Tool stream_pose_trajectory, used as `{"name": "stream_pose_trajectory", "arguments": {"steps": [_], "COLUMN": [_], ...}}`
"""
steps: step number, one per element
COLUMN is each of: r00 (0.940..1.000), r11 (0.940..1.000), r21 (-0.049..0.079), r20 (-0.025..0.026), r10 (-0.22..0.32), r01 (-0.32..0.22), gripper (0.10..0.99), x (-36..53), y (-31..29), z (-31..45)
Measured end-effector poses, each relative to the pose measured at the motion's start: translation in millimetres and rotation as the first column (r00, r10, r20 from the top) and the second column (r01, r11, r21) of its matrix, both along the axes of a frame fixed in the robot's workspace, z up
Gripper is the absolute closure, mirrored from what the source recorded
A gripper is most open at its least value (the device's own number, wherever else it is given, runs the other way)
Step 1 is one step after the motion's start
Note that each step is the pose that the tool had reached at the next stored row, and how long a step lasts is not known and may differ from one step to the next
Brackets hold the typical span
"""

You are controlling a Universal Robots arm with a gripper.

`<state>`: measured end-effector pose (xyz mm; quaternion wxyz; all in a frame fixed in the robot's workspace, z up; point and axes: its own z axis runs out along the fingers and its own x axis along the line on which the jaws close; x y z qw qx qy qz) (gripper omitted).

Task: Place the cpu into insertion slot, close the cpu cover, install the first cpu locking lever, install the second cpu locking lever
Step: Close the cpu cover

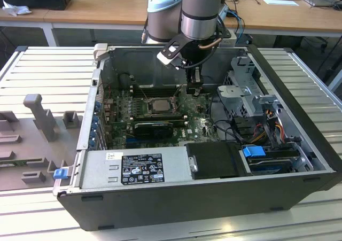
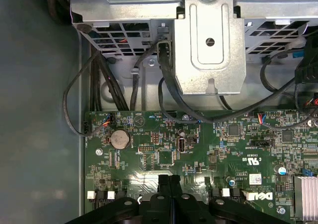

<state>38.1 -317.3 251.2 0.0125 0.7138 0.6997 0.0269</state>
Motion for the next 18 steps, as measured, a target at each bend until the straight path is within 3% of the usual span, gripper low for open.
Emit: {"name": "stream_pose_trajectory", "arguments": {"steps": [18], "r00": [1.0000], "r11": [1.0000], "r21": [0.000], "r20": [0.0000], "r10": [0.000], "r01": [0.000], "gripper": [0.980], "x": [-7.0], "y": [0.0], "z": [0.0]}}
